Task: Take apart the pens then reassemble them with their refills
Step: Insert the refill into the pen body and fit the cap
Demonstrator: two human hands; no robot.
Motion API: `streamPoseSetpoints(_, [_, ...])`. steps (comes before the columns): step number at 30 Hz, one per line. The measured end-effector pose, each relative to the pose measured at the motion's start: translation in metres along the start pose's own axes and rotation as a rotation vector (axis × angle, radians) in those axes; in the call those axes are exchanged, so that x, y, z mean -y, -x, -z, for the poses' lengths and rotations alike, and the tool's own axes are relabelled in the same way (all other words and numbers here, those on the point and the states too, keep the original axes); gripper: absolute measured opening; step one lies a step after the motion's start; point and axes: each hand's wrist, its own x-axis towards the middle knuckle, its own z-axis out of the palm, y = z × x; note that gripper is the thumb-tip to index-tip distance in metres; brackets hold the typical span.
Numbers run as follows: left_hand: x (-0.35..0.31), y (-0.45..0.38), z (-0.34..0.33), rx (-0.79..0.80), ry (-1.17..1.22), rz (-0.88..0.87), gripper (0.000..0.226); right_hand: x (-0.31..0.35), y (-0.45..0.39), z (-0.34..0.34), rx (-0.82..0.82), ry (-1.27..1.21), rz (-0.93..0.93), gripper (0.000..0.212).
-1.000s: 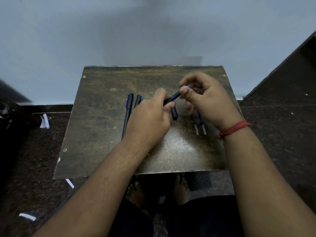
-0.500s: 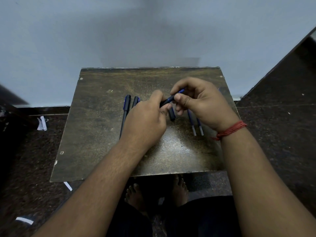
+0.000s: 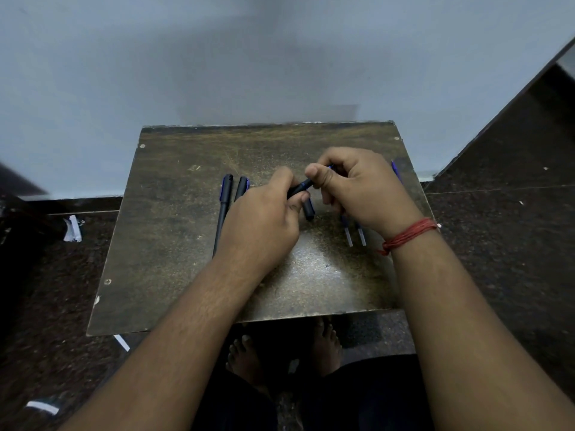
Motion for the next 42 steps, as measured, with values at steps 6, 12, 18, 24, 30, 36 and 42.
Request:
streamPoseSetpoints(6, [0.002,0.000,0.002,-0.012,0.010,0.004,0.013,-0.001,0.001,0.003,0.056,-0.295,0.081,0.009])
streamPoseSetpoints(12, [0.003,-0.001,0.000,0.002,-0.007,0.014,0.015,-0.001,-0.001,0.001,0.014,-0.025,-0.016,0.016])
streamPoseSetpoints(18, [0.003,-0.002,0.000,-0.015,-0.002,-0.008,0.016,0.000,0.002,0.003,0.063,-0.182,0.038,0.011])
streamPoseSetpoints(24, [0.006,-0.002,0.001,-0.056,-0.051,-0.008,0.016,0.005,0.000,-0.008,-0.057,0.019,0.008,0.015])
streamPoseSetpoints(30, [0.008,-0.002,0.004,-0.092,-0.085,0.005,0.018,0.013,-0.002,-0.016,-0.093,-0.004,-0.069,0.016])
streamPoseSetpoints(36, [0.016,-0.006,0.007,-0.152,-0.016,0.115,0.018,0.011,-0.006,-0.016,-0.251,0.001,-0.179,0.009])
streamPoseSetpoints(42, [0.025,-0.009,0.006,-0.233,0.044,0.155,0.018,0.009,-0.002,-0.047,0.028,0.588,-0.191,0.024])
